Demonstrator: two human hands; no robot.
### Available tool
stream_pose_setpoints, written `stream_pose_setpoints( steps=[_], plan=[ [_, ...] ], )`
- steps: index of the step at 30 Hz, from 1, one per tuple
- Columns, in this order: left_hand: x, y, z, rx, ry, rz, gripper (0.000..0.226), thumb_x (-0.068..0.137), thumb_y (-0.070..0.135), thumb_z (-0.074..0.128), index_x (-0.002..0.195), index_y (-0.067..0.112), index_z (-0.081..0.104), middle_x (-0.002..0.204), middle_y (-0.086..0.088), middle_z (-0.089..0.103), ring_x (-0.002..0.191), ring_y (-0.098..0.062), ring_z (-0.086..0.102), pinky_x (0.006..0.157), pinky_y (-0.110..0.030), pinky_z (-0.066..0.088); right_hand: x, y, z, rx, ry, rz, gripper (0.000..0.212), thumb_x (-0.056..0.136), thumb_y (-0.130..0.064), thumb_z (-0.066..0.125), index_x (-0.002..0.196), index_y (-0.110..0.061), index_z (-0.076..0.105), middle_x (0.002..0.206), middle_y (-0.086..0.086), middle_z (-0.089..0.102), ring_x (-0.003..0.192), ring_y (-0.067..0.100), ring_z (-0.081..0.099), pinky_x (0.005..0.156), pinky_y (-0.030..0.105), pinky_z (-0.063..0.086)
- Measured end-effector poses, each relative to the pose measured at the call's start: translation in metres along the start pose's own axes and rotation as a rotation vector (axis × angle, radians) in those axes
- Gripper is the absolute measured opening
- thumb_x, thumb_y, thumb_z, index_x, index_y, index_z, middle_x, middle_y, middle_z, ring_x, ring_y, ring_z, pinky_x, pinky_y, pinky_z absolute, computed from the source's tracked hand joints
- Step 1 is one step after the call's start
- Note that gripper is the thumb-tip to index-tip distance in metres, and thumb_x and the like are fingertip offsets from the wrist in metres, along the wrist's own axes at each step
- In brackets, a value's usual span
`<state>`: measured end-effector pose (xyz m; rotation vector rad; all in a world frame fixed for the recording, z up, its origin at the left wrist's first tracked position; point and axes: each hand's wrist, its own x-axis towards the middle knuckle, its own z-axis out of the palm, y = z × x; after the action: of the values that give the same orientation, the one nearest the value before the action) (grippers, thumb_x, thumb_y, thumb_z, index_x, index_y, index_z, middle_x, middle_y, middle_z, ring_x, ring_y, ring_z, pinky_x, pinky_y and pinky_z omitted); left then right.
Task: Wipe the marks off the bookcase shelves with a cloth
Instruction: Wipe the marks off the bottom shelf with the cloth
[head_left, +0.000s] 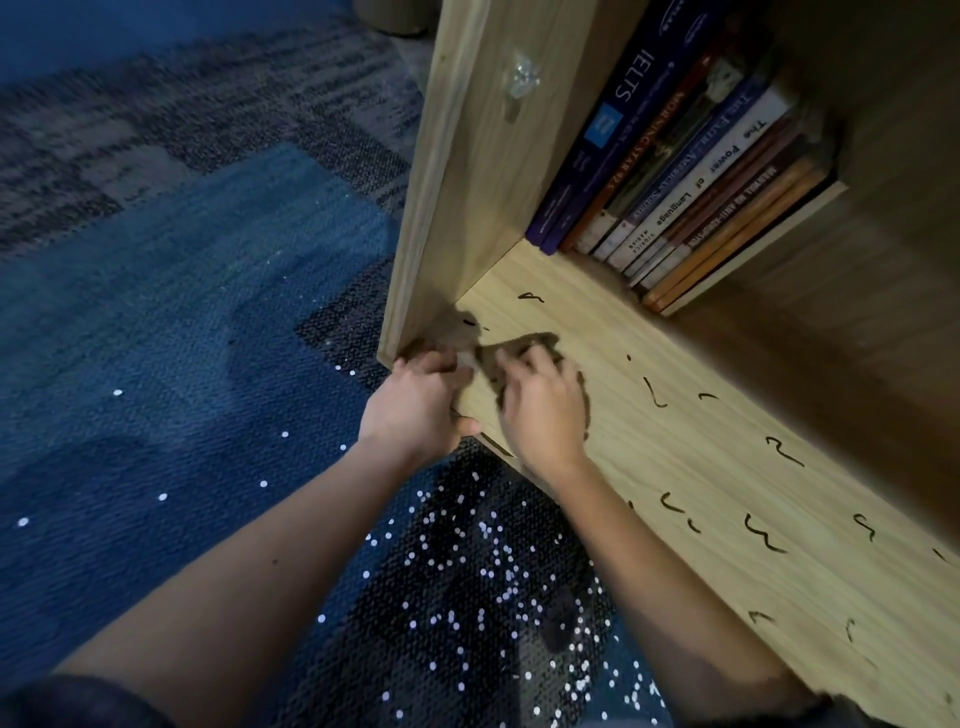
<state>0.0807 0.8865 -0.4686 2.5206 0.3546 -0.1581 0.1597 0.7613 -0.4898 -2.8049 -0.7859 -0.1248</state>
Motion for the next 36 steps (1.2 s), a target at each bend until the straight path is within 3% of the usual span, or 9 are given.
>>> stream_pose_setpoints(
  steps=[3,7,10,13,18,23,27,33,36],
  plan=[
    [0.001,-0.003,-0.002,0.006,-0.012,0.029,0.061,0.086,0.041,0.061,0.139,0.024,0.039,0.148,0.000,0.032,0.135,-0.024,0.031,0.111,-0.037,0.025,-0.019,0.002,0.000,0.026,-0.023,-0.129,0.039,0.089,-0.012,0.052,0.127,-0.023,0.056,0.117,-0.001,0.056,0.094,0.024,0.042,0.082,0.041,0.046],
    [-0.011,-0.017,-0.001,0.152,0.170,0.109,0.044,0.093,0.033,0.048,0.135,0.021,0.045,0.142,0.000,0.041,0.132,-0.018,0.035,0.113,-0.032,0.016,0.052,0.005,-0.001,-0.055,-0.035,0.114,0.044,0.092,-0.013,0.046,0.135,-0.024,0.046,0.135,0.001,0.045,0.112,0.030,0.040,0.095,0.042,0.040],
    [-0.024,-0.031,0.000,0.211,0.153,0.097,0.056,0.090,0.025,0.048,0.143,0.021,0.033,0.149,0.004,0.030,0.138,-0.012,0.026,0.116,-0.033,0.001,0.055,-0.034,0.011,-0.131,-0.094,-0.034,0.045,0.090,-0.013,0.047,0.134,-0.022,0.046,0.137,0.003,0.041,0.112,0.034,0.038,0.090,0.040,0.038],
    [-0.025,-0.036,-0.002,0.227,0.083,0.094,0.063,0.091,0.021,0.043,0.148,0.026,0.017,0.155,0.011,0.014,0.141,-0.005,0.014,0.115,-0.031,-0.003,0.019,-0.030,0.013,-0.103,-0.046,-0.214,0.043,0.088,-0.013,0.049,0.129,-0.025,0.053,0.129,0.001,0.049,0.100,0.032,0.044,0.084,0.039,0.043],
    [-0.022,-0.035,0.000,0.174,0.051,0.058,0.066,0.090,0.016,0.042,0.149,0.028,0.015,0.156,0.012,0.010,0.142,-0.003,0.009,0.116,-0.031,-0.002,0.061,-0.014,-0.003,-0.075,-0.112,0.069,0.046,0.090,-0.011,0.047,0.134,-0.025,0.047,0.135,0.000,0.044,0.117,0.033,0.039,0.098,0.044,0.040],
    [-0.020,-0.034,0.001,0.164,0.072,0.050,0.066,0.089,0.016,0.043,0.149,0.026,0.016,0.156,0.011,0.012,0.143,-0.004,0.009,0.115,-0.030,-0.001,0.008,-0.029,0.011,-0.048,-0.073,-0.263,0.039,0.085,-0.011,0.053,0.122,-0.023,0.059,0.121,0.004,0.056,0.094,0.033,0.047,0.078,0.045,0.048],
    [-0.023,-0.032,-0.001,0.148,0.074,0.055,0.066,0.089,0.014,0.043,0.149,0.027,0.017,0.156,0.011,0.012,0.142,-0.004,0.010,0.115,-0.030,-0.001,0.050,-0.027,0.000,-0.080,-0.101,-0.001,0.045,0.089,-0.016,0.049,0.133,-0.025,0.048,0.135,0.002,0.044,0.110,0.032,0.040,0.090,0.040,0.042],
    [-0.022,-0.031,-0.001,0.144,0.061,0.051,0.064,0.090,0.012,0.040,0.149,0.024,0.018,0.156,0.009,0.011,0.143,-0.007,0.009,0.116,-0.032,0.003,-0.006,-0.031,-0.003,-0.098,-0.143,-0.258,0.050,0.089,-0.011,0.051,0.136,-0.028,0.044,0.134,0.001,0.042,0.111,0.031,0.040,0.094,0.043,0.041],
    [-0.023,-0.030,-0.003,0.121,0.045,0.063,0.064,0.090,0.011,0.042,0.148,0.025,0.018,0.157,0.009,0.009,0.143,-0.008,0.010,0.116,-0.031,0.003,0.042,-0.012,-0.010,-0.118,-0.166,-0.026,0.048,0.089,-0.010,0.050,0.135,-0.027,0.045,0.135,0.004,0.040,0.116,0.034,0.038,0.098,0.048,0.038]
  ],
)
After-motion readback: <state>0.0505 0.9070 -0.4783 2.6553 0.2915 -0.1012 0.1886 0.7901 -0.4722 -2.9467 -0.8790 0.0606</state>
